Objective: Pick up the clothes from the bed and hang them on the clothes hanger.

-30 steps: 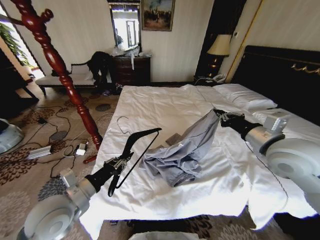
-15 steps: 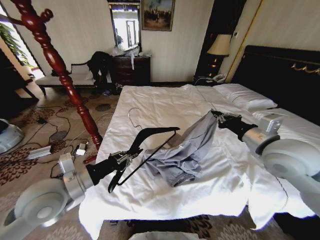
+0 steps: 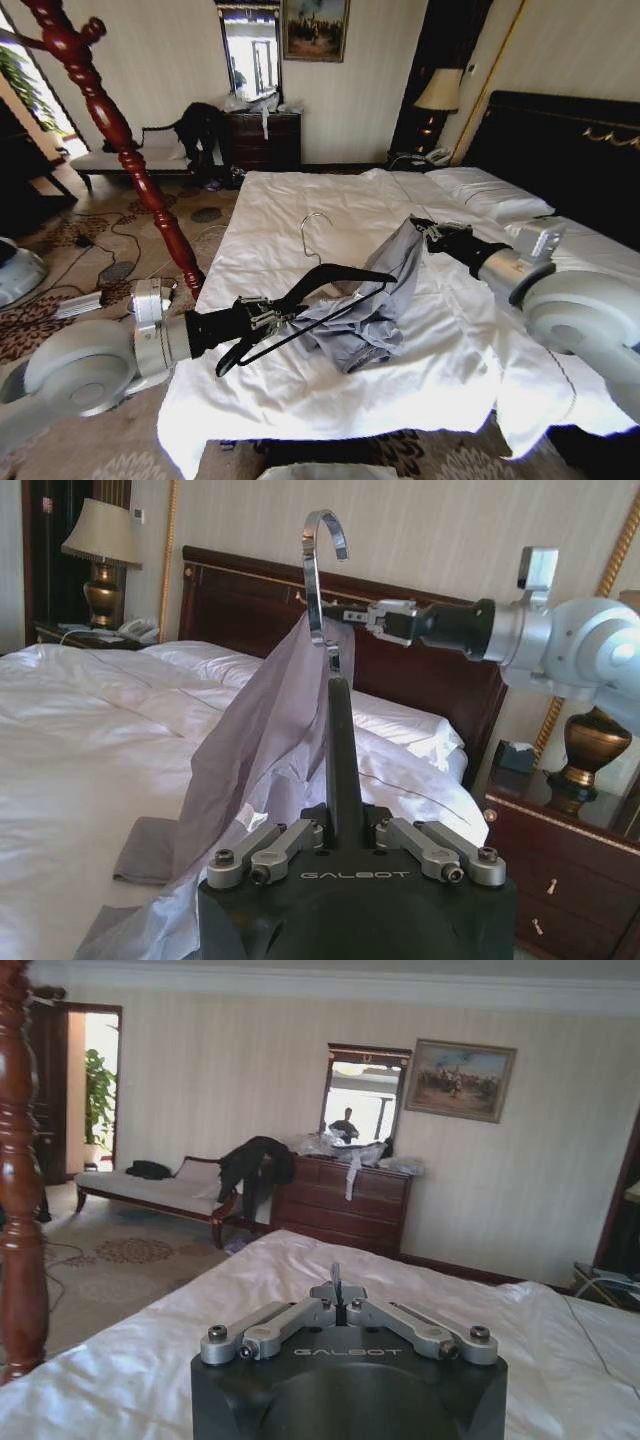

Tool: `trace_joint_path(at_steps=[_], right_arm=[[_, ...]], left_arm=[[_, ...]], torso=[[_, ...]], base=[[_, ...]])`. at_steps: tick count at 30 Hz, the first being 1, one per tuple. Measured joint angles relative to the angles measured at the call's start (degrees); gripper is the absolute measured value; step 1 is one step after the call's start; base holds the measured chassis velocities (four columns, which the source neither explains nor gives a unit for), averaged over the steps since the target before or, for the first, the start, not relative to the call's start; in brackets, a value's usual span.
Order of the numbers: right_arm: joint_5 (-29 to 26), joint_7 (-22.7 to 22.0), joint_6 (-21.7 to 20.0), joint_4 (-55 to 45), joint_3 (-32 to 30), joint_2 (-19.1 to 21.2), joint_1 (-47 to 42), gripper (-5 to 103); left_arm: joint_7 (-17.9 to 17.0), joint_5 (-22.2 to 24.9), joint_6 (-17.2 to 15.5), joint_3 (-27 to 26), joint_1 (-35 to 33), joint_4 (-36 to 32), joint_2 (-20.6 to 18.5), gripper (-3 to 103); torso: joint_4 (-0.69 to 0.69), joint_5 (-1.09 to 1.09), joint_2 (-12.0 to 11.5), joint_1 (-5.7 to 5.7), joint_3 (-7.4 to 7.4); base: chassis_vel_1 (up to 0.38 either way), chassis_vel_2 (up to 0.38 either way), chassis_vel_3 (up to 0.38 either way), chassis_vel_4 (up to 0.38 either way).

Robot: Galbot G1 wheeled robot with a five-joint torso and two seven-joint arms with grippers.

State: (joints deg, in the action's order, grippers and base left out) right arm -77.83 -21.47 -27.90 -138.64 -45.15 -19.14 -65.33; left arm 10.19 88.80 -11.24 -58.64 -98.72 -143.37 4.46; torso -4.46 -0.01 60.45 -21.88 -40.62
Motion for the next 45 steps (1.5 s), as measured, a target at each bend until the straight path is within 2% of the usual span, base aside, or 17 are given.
trace_joint_path(at_steps=[5, 10, 13, 16, 24, 30, 39, 41, 43, 45], right_arm=[[-2.58, -0.09, -0.53, -4.11, -2.78, 1.83, -0.99, 0], [-2.81, -0.05, -0.73, -4.82, -3.27, 2.66, -1.45, 0], [-3.16, -0.11, -0.75, -4.83, -3.31, 2.7, -1.46, 0], [-6.64, -0.86, -1.21, -4.83, -4.35, 2.89, -1.48, 0], [-6.42, -0.82, -1.49, -4.75, -4.63, 2.65, -1.9, 0], [-8.82, -0.83, -1.72, -4.72, -5.4, 2.67, -2.47, 0], [-18.32, -2.81, -0.87, -4.66, -4.79, 2.23, -1.12, 0], [-24.33, -3.6, 0.01, -4.64, -4.74, 2.25, 0.71, 0], [-25.51, -3.75, 0.23, -4.64, -4.63, 2.28, 1.25, 0], [-31.57, -4.33, 1.43, -4.64, -4.11, 2.57, 4.07, 0]], left_arm=[[0.15, 0.34, 0.24, -2.61, -0.03, 0.04, 0.36, 16], [0.21, 1.26, 0.24, -4.68, -0.1, 0.06, 0.91, 16], [0.2, 1.23, 0.24, -4.69, -0.1, 0.07, 1.05, 16], [0.05, 0.47, 0.25, -4.21, -0.1, 0.09, 1.56, 16], [0.07, 0.4, 0.22, -4.37, -0.58, 0.12, 1.81, 16], [-0.22, -0.6, 0.17, -3.68, -0.41, 0.15, 2.98, 16], [-0.74, -1.75, 0.54, -1.06, -0.25, 0.14, 1.85, 16], [-0.8, -1.82, 1.1, -1.12, -0.37, 0.14, 0.64, 16], [-0.95, -1.7, 1.24, -1.32, -0.38, 0.13, 0.4, 16], [-1.79, -0.75, 1.93, -2.93, -0.38, 0.13, -0.71, 16]], torso=[[0.0, -0.01, 0.0, 0.0, 0.0], [0.0, 0.0, 0.0, 0.0, 0.0], [0.0, 0.0, 0.0, 0.0, 0.0], [0.0, 0.0, 0.0, 0.0, 0.0], [-0.01, 0.02, 0.0, 0.0, 0.0], [0.0, 0.0, 0.0, 0.01, 0.0], [0.0, 0.0, 0.0, 0.01, 0.0], [-0.01, 0.01, 0.0, 0.0, 0.0], [-0.01, 0.01, 0.0, 0.0, 0.0], [-0.01, 0.01, 0.0, 0.0, 0.0]], base=[[0.0, 0.0, 0.0, 0.0], [0.0, 0.0, 0.0, 0.0], [0.0, 0.0, 0.0, 0.0], [0.0, 0.0, 0.0, 0.0], [0.0, 0.0, 0.0, 0.0], [0.0, 0.0, 0.0, 0.0], [0.0, 0.0, 0.0, 0.0], [0.0, 0.0, 0.0, 0.0], [0.0, 0.0, 0.0, 0.0], [0.0, 0.0, 0.0, 0.0]])
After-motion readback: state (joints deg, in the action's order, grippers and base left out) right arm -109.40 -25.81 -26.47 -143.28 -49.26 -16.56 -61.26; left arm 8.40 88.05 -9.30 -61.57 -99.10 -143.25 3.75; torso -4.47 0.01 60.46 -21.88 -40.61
